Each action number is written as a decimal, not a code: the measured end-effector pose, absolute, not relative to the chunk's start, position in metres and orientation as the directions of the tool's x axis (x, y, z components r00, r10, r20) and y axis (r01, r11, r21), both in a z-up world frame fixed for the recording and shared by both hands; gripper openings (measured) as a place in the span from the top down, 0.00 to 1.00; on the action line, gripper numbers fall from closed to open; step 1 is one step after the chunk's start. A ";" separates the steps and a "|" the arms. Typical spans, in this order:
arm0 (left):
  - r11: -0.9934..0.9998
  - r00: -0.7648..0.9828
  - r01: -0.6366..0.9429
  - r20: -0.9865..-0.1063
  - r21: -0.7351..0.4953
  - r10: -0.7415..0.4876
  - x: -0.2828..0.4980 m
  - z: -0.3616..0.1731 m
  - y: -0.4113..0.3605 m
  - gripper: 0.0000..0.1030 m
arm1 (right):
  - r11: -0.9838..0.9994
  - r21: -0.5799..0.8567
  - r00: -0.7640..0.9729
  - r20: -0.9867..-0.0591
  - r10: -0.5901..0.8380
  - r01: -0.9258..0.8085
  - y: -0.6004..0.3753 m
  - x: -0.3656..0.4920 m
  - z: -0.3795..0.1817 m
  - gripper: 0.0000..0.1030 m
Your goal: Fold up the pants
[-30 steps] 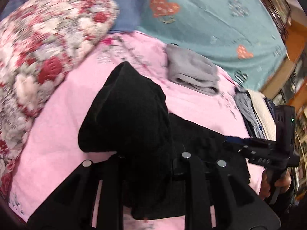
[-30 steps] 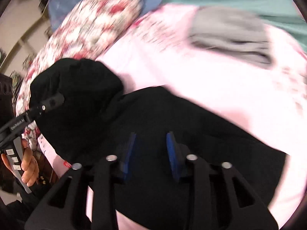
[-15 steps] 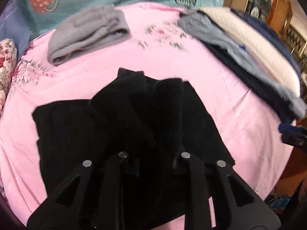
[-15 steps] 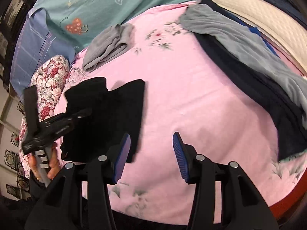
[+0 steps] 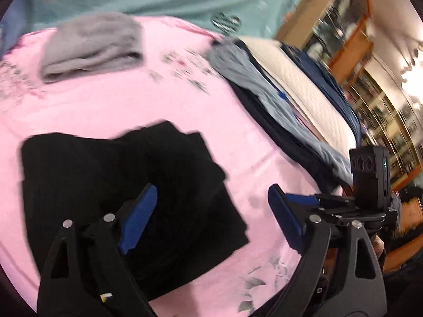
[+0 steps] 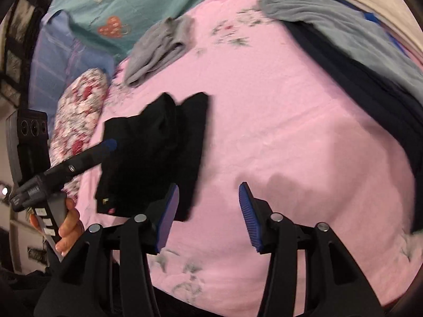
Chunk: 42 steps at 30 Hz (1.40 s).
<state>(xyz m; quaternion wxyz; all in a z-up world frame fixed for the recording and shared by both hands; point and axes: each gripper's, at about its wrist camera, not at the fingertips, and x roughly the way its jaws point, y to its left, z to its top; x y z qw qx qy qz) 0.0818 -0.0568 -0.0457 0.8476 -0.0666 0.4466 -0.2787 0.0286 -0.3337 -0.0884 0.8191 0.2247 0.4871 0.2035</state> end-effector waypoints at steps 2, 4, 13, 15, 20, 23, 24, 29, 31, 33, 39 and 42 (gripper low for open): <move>0.876 0.505 0.340 -0.720 -0.341 -0.476 0.083 -0.041 -0.027 0.13 | 0.750 0.644 0.392 -0.657 0.644 -0.152 -0.322 0.043 -0.088 0.35; 0.905 0.528 0.265 -0.736 -0.332 -0.424 0.083 -0.047 0.004 0.13 | 0.674 0.720 0.337 -0.601 0.724 -0.165 -0.308 0.062 -0.089 0.23; 0.902 0.438 0.175 -0.789 -0.396 -0.431 0.075 -0.103 0.044 0.13 | 0.686 0.721 0.199 -0.661 0.724 -0.100 -0.259 0.135 -0.120 0.23; 0.906 0.413 0.170 -0.807 -0.388 -0.423 0.078 -0.116 0.044 0.13 | 0.702 0.708 0.178 -0.683 0.708 -0.080 -0.252 0.152 -0.130 0.23; 0.923 0.405 0.169 -0.829 -0.347 -0.385 0.081 -0.129 0.040 0.12 | 0.672 0.735 0.181 -0.650 0.738 -0.097 -0.242 0.161 -0.124 0.80; 0.920 0.404 0.187 -0.827 -0.344 -0.391 0.078 -0.127 0.036 0.12 | 0.710 0.683 0.277 -0.658 0.701 -0.172 -0.242 0.134 -0.090 0.81; 0.918 0.402 0.192 -0.826 -0.346 -0.396 0.077 -0.126 0.035 0.12 | 0.725 0.667 0.303 -0.665 0.683 -0.170 -0.245 0.122 -0.081 0.82; 0.927 0.401 0.204 -0.837 -0.315 -0.372 0.080 -0.131 0.026 0.11 | 0.824 0.564 0.386 -0.750 0.537 -0.050 -0.265 0.095 -0.093 0.84; 0.929 0.401 0.218 -0.840 -0.299 -0.365 0.079 -0.131 0.024 0.10 | 0.844 0.536 0.373 -0.787 0.491 0.018 -0.275 0.100 -0.118 0.84; 0.932 0.399 0.226 -0.846 -0.283 -0.354 0.079 -0.132 0.023 0.10 | 0.821 0.570 0.335 -0.781 0.528 0.036 -0.279 0.104 -0.134 0.84; 0.931 0.445 0.203 -0.819 -0.303 -0.363 0.064 -0.107 0.047 0.10 | 0.923 0.362 0.382 -0.841 0.384 -0.130 -0.258 0.112 -0.072 0.63; 0.928 0.452 0.195 -0.810 -0.318 -0.373 0.058 -0.100 0.057 0.10 | 0.878 0.307 0.350 -0.829 0.437 -0.368 -0.199 0.132 -0.033 0.47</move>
